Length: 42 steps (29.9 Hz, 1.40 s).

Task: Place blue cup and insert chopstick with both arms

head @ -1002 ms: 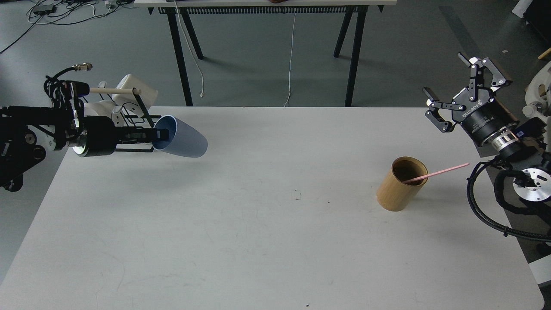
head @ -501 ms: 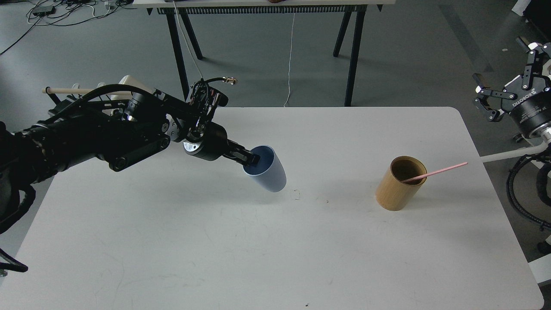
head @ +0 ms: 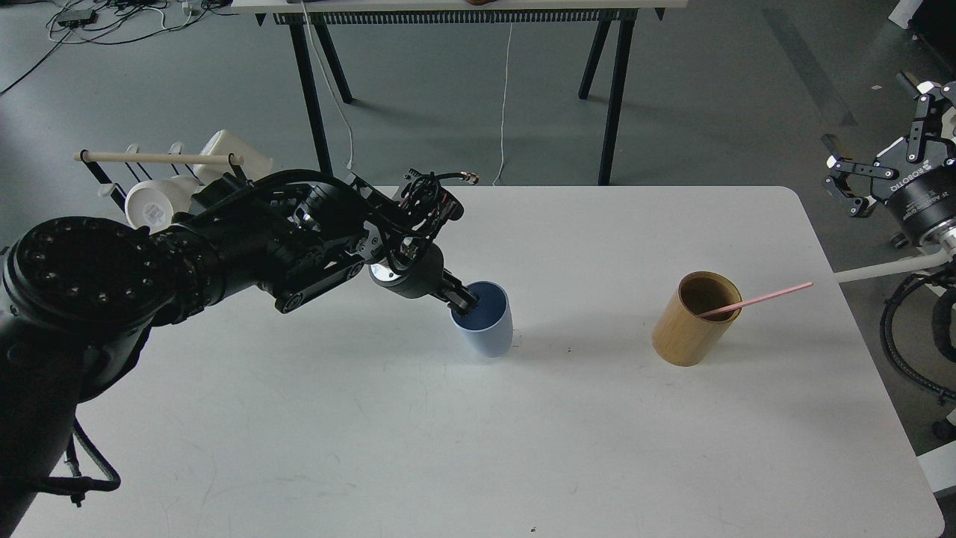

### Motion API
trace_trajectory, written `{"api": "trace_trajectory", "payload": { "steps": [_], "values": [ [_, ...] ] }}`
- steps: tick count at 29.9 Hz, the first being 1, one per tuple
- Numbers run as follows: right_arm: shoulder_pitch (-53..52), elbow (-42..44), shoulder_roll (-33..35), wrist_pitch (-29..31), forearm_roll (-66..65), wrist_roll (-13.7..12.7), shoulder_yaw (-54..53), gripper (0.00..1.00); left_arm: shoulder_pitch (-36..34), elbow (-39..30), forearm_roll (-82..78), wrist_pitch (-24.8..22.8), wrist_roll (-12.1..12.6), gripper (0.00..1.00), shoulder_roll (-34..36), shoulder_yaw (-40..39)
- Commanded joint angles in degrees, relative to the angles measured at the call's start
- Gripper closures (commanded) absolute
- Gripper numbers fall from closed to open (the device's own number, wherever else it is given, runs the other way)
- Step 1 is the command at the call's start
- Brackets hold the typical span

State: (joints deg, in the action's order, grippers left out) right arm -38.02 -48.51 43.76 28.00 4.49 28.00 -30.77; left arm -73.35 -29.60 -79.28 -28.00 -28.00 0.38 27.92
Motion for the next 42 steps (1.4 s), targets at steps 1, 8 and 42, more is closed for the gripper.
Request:
{"api": "trace_trajectory", "payload": {
  "steps": [1,8,42],
  "values": [
    [0.23,0.08,0.01,0.0,-0.01,0.0,0.01,0.03,0.23,0.77,0.0,0.0,0.0,0.94,-0.38,0.82],
    [0.49,-0.01,0.01,0.0,-0.01,0.0,0.09,0.03,0.23,0.24,0.44,0.0,0.0,0.85,-0.38,0.12],
    [-4.88,-36.56,23.38,-36.22,-59.29,0.0,3.34,0.03,14.81,-2.82,39.79,0.0,0.0,0.01,19.04,-43.81]
  ]
}}
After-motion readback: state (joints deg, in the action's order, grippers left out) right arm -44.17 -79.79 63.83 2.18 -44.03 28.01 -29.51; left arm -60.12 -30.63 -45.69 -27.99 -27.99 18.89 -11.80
